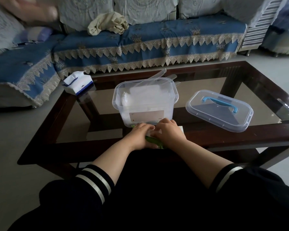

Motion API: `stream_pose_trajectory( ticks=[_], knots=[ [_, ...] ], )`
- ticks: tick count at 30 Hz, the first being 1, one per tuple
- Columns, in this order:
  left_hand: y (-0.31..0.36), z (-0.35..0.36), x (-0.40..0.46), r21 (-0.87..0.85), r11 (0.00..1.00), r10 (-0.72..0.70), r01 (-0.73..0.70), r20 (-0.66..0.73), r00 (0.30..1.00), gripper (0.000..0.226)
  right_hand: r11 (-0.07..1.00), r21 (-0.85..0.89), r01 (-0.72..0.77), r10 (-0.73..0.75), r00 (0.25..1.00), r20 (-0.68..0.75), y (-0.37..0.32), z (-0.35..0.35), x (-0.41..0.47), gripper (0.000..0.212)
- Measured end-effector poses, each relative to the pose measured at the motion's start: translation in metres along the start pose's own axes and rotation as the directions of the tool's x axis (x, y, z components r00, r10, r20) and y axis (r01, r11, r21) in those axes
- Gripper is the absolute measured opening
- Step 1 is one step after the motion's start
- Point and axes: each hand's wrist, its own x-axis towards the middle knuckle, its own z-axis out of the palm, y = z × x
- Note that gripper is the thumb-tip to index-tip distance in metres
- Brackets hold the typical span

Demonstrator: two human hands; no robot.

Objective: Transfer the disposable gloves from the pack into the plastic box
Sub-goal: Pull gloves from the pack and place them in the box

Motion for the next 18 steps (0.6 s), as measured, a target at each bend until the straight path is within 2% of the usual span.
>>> stream_pose_trajectory(
  ticks=[3, 7, 9, 11, 12, 14, 16, 18],
  knots=[
    [0.0, -0.001, 0.0, 0.007, 1.0, 0.006, -0.006, 0.007, 1.0, 0.08, 0.998, 0.068, 0.017, -0.013, 0.998, -0.059, 0.0, 0.005, 0.003, 0.02],
    [0.003, -0.003, 0.001, -0.003, 0.999, 0.048, -0.048, 0.012, 0.999, 0.061, 0.932, 0.361, -0.037, 0.083, 0.99, -0.112, 0.001, -0.009, 0.006, 0.013],
    [0.005, -0.005, -0.002, -0.065, 0.993, 0.101, -0.1, 0.024, 0.995, 0.043, 0.79, 0.612, -0.048, 0.141, 0.984, -0.105, 0.003, -0.021, 0.001, 0.01],
    [0.009, -0.007, -0.006, -0.101, 0.989, 0.109, -0.105, 0.037, 0.993, 0.042, 0.507, 0.862, -0.015, 0.171, 0.982, -0.083, 0.004, -0.035, -0.007, 0.012],
    [0.011, -0.009, -0.007, -0.042, 0.993, 0.116, -0.115, 0.032, 0.993, 0.041, 0.365, 0.931, -0.002, 0.166, 0.984, -0.064, 0.004, -0.043, -0.01, 0.014],
    [0.012, -0.008, -0.007, 0.088, 0.988, 0.128, -0.128, 0.011, 0.992, 0.043, 0.176, 0.984, 0.022, 0.139, 0.989, -0.047, 0.003, -0.056, -0.017, 0.014],
    [0.014, -0.006, -0.008, 0.139, 0.985, 0.096, -0.097, 0.016, 0.995, 0.049, 0.084, 0.994, 0.067, 0.12, 0.99, -0.077, 0.003, -0.065, -0.023, 0.012],
    [0.013, -0.005, -0.007, 0.205, 0.977, 0.056, -0.056, 0.009, 0.998, 0.064, 0.087, 0.986, 0.141, 0.122, 0.981, -0.151, 0.002, -0.069, -0.027, 0.015]
  ],
)
